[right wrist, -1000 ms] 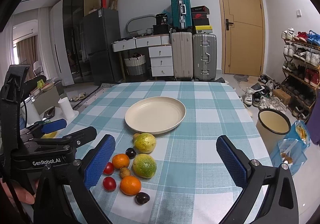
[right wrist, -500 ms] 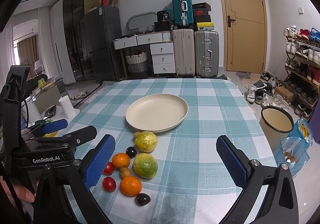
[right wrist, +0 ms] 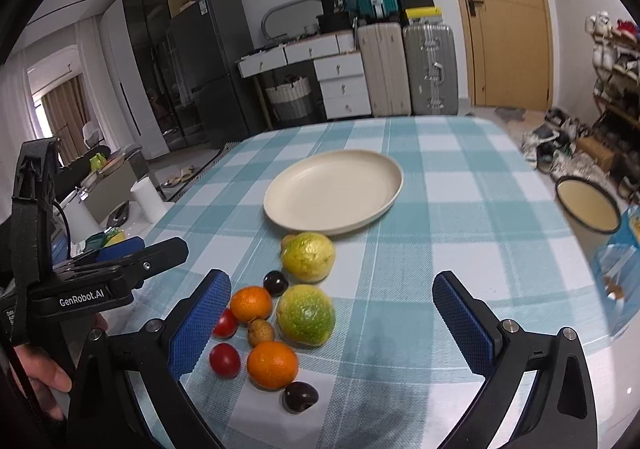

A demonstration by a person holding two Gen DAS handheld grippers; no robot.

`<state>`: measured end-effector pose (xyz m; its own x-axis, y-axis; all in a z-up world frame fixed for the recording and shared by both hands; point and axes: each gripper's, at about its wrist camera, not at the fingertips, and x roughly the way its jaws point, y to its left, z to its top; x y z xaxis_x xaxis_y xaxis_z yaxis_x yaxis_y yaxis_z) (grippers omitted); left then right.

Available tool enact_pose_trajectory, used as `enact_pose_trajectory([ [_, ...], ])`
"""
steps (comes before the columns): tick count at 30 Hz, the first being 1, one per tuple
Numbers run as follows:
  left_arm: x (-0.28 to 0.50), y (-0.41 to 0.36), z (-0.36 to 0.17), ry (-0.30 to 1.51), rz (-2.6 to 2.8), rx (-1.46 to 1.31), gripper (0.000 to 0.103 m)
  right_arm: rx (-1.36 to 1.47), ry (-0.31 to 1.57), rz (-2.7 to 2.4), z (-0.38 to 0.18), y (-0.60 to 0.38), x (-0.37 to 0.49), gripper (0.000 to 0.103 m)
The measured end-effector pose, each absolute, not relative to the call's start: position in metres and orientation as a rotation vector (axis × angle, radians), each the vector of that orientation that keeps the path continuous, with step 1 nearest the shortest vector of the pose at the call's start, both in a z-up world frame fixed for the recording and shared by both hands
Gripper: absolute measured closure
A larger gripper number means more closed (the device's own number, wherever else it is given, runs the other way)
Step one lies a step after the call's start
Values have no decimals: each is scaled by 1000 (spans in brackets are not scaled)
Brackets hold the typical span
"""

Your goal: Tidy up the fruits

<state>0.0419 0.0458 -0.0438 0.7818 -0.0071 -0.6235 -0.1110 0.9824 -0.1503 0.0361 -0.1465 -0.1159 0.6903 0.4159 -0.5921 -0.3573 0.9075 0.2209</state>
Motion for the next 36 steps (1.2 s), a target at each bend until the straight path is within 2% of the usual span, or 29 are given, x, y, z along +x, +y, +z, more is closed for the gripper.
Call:
enact_pose_trajectory([
  [18, 75, 67, -77, 911, 123, -126, 1, 181, 877, 549, -178, -133, 79, 2],
  [20, 76, 68, -76, 918, 131, -115, 1, 192, 887, 564, -181, -131, 81, 6],
  [26, 83, 68, -75, 899, 122, -111, 1, 213, 935, 591, -189, -128, 89, 26],
  [29, 87, 66, -74, 902, 109, -114, 1, 215, 946, 611, -190, -124, 88, 39],
  [31, 89, 65, -74, 901, 99, -119, 1, 222, 952, 633, -191, -122, 88, 54],
  [36, 98, 59, -75, 925, 58, -145, 1, 220, 949, 654, -191, -121, 87, 54],
])
